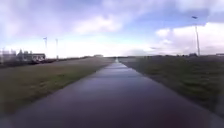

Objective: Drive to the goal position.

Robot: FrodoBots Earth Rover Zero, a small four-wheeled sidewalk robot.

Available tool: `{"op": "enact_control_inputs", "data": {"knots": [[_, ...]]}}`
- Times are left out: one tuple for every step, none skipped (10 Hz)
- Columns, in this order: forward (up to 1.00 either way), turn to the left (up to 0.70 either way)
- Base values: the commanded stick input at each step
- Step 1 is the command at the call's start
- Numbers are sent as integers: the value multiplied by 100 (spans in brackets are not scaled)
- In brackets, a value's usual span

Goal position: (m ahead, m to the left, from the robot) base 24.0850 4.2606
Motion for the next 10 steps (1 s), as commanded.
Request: {"op": "enact_control_inputs", "data": {"knots": [[100,0],[100,0],[100,0],[100,-3],[100,-19],[100,-30],[100,-36],[100,-31],[100,-12],[100,0]]}}
